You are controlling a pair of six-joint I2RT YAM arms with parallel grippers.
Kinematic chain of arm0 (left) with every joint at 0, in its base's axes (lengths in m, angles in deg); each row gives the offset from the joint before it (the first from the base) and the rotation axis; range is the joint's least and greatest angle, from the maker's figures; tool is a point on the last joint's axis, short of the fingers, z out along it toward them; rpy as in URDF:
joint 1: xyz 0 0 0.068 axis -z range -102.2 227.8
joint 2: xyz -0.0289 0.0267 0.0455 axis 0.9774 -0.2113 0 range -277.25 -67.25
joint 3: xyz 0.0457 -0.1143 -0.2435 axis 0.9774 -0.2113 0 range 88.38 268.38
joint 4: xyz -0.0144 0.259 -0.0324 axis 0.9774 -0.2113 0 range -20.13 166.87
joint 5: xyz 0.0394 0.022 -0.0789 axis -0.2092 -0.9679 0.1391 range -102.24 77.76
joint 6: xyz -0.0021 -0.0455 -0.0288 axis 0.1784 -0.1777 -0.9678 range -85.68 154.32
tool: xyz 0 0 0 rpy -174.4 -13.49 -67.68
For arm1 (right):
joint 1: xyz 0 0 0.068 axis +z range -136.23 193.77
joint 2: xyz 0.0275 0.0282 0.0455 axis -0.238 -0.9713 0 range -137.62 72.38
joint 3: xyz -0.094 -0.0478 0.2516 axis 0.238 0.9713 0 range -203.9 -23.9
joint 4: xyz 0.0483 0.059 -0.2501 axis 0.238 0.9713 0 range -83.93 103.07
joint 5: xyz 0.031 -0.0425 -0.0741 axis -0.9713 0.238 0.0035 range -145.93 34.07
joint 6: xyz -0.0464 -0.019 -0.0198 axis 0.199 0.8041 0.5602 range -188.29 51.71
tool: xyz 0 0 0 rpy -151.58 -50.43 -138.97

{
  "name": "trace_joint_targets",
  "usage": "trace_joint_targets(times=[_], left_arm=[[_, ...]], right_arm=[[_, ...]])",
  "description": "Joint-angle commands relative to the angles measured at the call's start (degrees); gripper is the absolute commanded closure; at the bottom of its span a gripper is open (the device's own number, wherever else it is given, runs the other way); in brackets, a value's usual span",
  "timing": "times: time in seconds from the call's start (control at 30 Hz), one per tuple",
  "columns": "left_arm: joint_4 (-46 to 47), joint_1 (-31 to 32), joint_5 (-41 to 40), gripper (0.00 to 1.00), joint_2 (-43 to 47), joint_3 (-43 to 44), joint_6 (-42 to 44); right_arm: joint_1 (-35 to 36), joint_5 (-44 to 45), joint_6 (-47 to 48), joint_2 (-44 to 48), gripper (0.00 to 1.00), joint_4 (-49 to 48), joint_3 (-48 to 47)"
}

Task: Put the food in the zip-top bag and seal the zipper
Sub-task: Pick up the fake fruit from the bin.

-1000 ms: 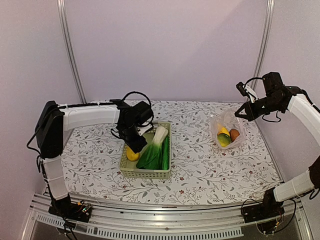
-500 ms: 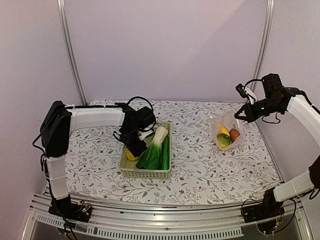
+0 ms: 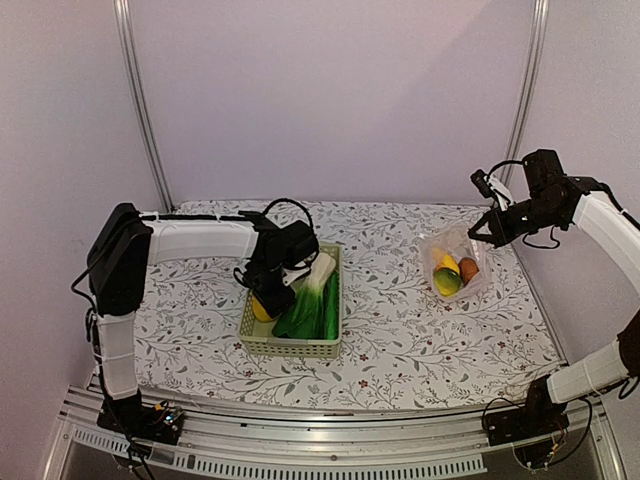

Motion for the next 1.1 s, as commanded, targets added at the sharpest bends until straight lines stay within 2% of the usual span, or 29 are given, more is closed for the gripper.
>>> trace_joint_targets(times=[0.0,0.1,0.27,0.67,0.87,1.07], left_arm=[[-1.76,0.55,-1.24,0.33,-2.7,0.74,-0.24],[-2.13,0.71,-1.56,0.42,-2.87,1.97,-0.43],[-2.0,0.98,-1.36,0.48,-0.41,4.68,-0.98],[-1.92,1.22,-1.56,0.49,9.62,10.22,-3.51],[6.25,1.38,2.0,0.5,17.23,10.15,-5.86],[23.05,4.05,7.17,0.53,26.33,3.2,-5.82]], right_arm=[[-0.03,-0.4,-0.06,0.06,1.0,-0.96,0.93],[-0.02,-0.53,-0.07,0.16,1.0,-0.61,0.82],[0.02,0.68,0.29,0.77,1.0,-0.75,0.94],[1.0,1.5,0.33,0.26,1.0,-0.45,0.71],[5.0,2.2,0.51,-1.43,1.0,1.23,-2.1],[10.15,0.62,1.61,-3.87,1.0,4.6,-6.04]])
